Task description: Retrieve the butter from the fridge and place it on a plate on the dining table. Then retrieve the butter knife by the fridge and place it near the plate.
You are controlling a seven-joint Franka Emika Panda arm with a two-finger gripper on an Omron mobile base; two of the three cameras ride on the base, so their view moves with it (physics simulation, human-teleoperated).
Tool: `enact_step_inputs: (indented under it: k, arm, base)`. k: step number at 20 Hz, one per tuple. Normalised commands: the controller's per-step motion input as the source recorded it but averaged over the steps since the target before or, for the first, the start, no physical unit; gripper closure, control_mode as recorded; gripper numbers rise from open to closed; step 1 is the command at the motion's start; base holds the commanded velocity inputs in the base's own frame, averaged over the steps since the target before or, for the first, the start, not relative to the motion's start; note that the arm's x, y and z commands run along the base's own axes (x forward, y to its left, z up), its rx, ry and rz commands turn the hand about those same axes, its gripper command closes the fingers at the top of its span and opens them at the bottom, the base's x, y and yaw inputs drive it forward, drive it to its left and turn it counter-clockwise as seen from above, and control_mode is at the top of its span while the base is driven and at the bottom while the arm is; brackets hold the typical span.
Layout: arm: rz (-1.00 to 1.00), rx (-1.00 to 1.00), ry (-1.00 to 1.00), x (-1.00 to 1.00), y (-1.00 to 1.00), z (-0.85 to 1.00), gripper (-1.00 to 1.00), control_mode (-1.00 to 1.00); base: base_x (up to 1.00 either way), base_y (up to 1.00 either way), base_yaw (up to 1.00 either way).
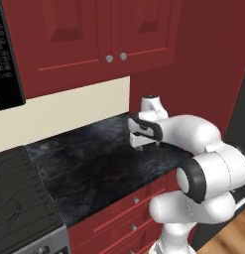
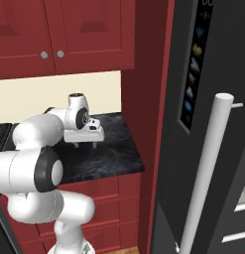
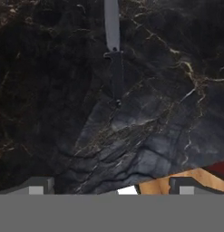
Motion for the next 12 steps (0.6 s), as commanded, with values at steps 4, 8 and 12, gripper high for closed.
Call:
enact_step_inputs:
  k: [4,8,12]
  arm:
    - [0.03,0.04,0.00,0.38,0.00,-0.24,-1.00,-1.00]
    - [0.02,0.01,0.00,0.31,0.00,-0.11,-1.00,-1.00]
    - [0.00,0.00,-0.03,0.34,0.00,-0.13,-1.00,-1.00]
  base:
    - [0.00,0.00,0.00]
    - [0.00,0.00,0.00]
    - [0.00,0.00,0.00]
